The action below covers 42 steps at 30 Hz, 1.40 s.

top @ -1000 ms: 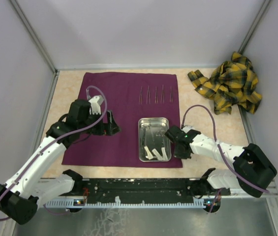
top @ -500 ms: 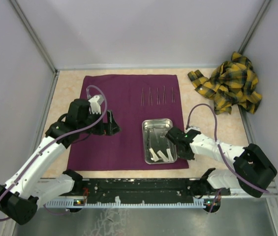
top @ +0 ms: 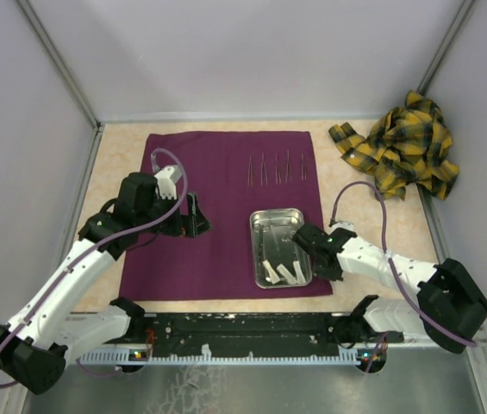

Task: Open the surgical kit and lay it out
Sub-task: Move the surgical kit at the center of the board.

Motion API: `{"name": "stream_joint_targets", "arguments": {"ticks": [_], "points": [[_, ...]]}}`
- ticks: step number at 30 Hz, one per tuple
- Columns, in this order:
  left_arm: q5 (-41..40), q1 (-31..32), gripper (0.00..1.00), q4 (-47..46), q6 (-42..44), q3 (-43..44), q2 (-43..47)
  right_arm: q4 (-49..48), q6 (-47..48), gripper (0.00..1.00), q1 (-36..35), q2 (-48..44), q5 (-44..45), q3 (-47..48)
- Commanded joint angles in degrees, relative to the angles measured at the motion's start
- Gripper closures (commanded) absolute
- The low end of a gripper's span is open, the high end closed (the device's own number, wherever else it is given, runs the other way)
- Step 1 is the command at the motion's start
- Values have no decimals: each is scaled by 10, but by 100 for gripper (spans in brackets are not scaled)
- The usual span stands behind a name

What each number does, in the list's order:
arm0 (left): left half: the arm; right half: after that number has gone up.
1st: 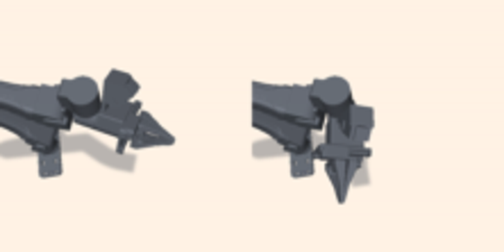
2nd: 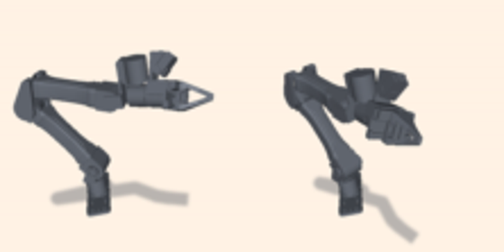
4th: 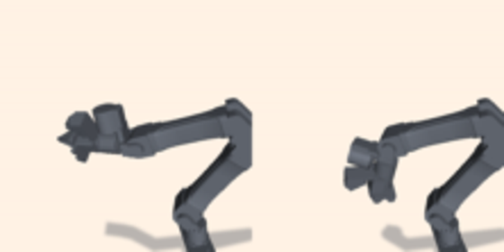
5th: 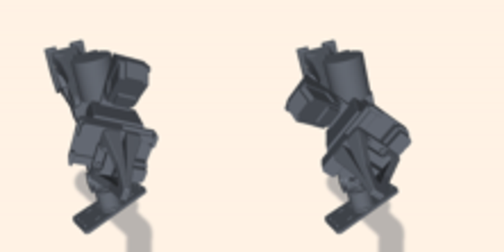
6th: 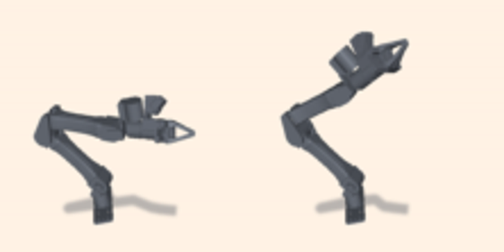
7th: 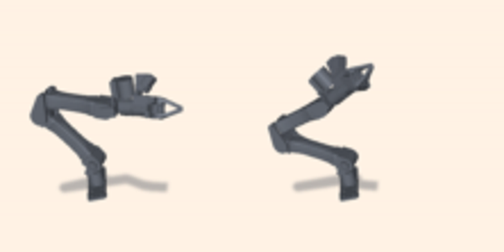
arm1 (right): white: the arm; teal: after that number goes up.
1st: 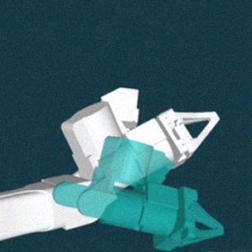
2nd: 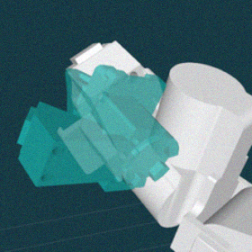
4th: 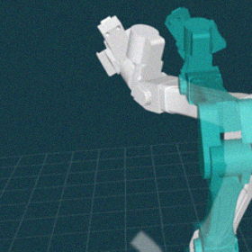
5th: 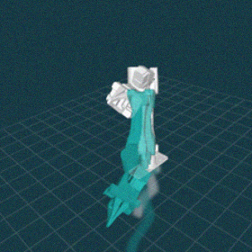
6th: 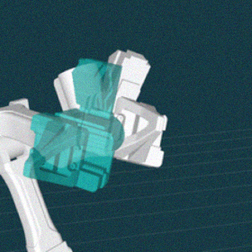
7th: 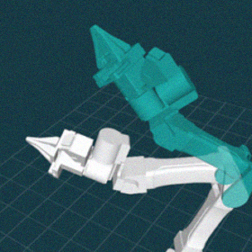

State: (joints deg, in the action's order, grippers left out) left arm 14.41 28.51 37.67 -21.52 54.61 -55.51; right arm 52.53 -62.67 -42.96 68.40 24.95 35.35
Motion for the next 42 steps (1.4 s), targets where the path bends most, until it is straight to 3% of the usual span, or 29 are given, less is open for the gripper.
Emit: {"name": "stream_joint_targets", "arguments": {"ticks": [1,34,38,42], "points": [[5,1,0,2,6,12,3,44,-15,100,-1,-19,40,0],[25,1,0,-11,3,11,-4,101,-48,100,-11,-67,49,4],[22,1,0,-11,2,15,-5,105,-39,75,-12,-84,50,21],[15,1,0,-8,0,20,-6,110,-21,68,-12,-95,51,55]]}}
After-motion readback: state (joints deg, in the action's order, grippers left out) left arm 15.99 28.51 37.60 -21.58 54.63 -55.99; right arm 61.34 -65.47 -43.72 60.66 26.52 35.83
